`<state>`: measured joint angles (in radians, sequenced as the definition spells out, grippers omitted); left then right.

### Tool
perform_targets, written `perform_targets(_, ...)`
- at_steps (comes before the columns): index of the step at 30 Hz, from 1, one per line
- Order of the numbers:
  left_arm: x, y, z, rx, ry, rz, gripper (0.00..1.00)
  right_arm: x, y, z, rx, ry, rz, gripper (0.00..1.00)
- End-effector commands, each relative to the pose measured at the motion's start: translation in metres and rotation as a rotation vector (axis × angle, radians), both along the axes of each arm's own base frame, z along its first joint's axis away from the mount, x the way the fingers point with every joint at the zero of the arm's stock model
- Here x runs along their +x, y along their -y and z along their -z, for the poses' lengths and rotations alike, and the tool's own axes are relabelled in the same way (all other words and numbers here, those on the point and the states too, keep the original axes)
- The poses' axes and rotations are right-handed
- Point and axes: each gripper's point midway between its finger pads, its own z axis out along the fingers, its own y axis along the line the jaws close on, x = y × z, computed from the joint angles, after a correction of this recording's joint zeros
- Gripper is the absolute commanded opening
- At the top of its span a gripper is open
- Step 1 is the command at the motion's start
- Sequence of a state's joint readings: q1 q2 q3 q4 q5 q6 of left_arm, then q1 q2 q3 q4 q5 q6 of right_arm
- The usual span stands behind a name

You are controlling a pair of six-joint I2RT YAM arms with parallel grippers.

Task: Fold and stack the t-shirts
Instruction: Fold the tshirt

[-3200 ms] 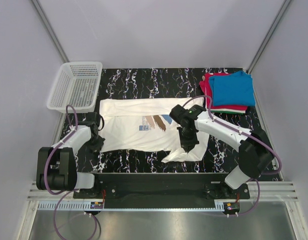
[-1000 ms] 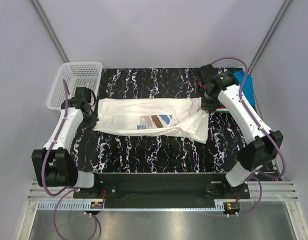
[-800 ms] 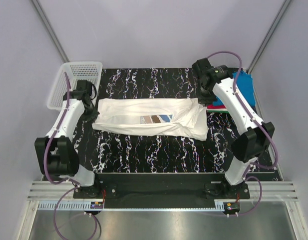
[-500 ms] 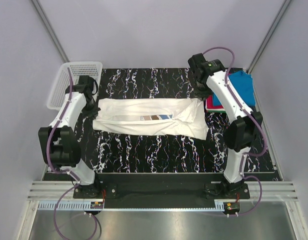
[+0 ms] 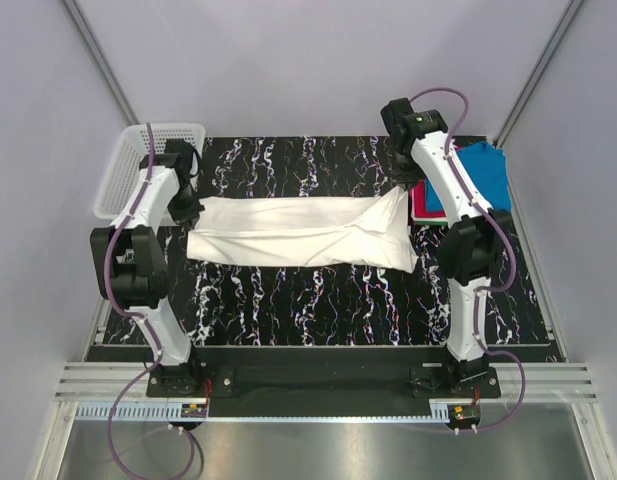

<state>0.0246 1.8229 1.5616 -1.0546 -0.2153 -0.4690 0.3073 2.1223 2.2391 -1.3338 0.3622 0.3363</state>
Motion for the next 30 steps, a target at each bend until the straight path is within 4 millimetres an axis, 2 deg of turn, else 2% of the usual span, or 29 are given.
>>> perform_targets(1, 0.011, -0.006, -0.007, 0.022, 0.011, 0.025, 0.00, 0.010, 0.004, -0.002, -0.025, 0.014, 0.012, 0.00)
perform_targets(6, 0.014, -0.006, 0.004, 0.025, -0.019, 0.035, 0.00, 0.014, 0.003, 0.011, -0.033, -0.010, 0.014, 0.00)
perform_targets(16, 0.019, -0.006, 0.021, 0.024, -0.061, 0.035, 0.00, 0.021, 0.009, 0.018, -0.079, -0.012, 0.036, 0.00)
perform_targets(22, 0.027, -0.010, 0.023, 0.046, -0.060, 0.034, 0.00, 0.029, 0.010, 0.018, -0.096, 0.010, 0.052, 0.00)
perform_targets(30, 0.039, -0.013, 0.029, 0.053, -0.069, 0.039, 0.00, 0.034, 0.015, 0.029, -0.121, -0.004, 0.066, 0.00)
